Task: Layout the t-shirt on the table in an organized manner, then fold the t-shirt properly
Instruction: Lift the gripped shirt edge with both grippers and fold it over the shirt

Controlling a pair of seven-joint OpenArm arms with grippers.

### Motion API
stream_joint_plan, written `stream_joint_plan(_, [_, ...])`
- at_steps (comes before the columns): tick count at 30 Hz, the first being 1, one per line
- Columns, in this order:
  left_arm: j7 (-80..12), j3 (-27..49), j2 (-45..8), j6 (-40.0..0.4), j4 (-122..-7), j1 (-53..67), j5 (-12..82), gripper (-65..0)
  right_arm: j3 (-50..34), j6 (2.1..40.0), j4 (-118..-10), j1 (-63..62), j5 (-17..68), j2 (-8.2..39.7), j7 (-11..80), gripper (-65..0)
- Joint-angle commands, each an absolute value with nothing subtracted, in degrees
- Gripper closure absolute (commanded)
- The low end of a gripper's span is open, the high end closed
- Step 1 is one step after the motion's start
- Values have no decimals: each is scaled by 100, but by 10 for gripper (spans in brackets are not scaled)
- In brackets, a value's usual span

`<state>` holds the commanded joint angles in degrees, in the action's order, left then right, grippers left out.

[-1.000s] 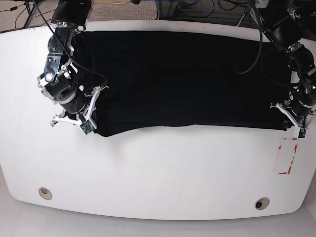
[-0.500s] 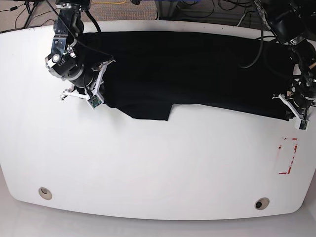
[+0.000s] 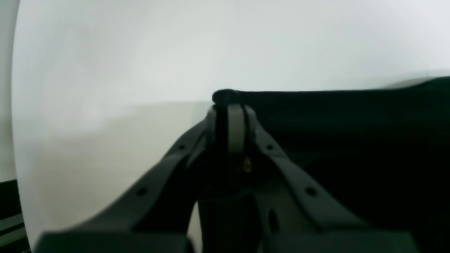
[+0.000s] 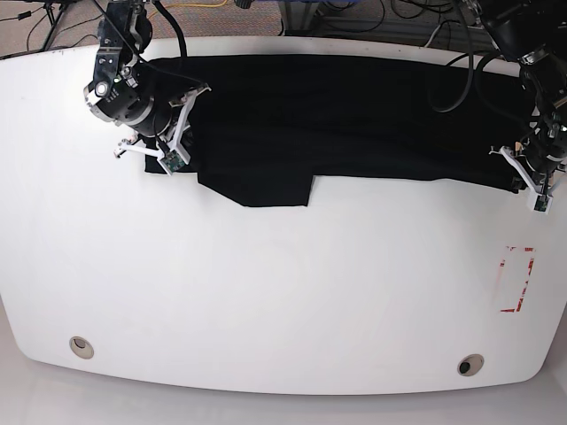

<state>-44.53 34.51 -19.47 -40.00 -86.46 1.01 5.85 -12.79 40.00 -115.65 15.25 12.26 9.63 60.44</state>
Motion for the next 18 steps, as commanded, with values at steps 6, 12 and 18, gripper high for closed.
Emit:
stream_joint_plan(6, [-4620,3468,-1965,-4000,-8866,207,585,0,-1437,4000,-11565,1736,1226,963,6044,-111])
stream_joint_plan(12, [-4629,3468,-1965,-4000,-9305,505,576,0,-1516,4000,-11565,1763,1226,954,6044,-24])
stream_joint_plan(18, [-4629,3477,-1965,-4000,-9807,813,576,0,-1525,4000,-11565,1780,1226,945,6044,-100])
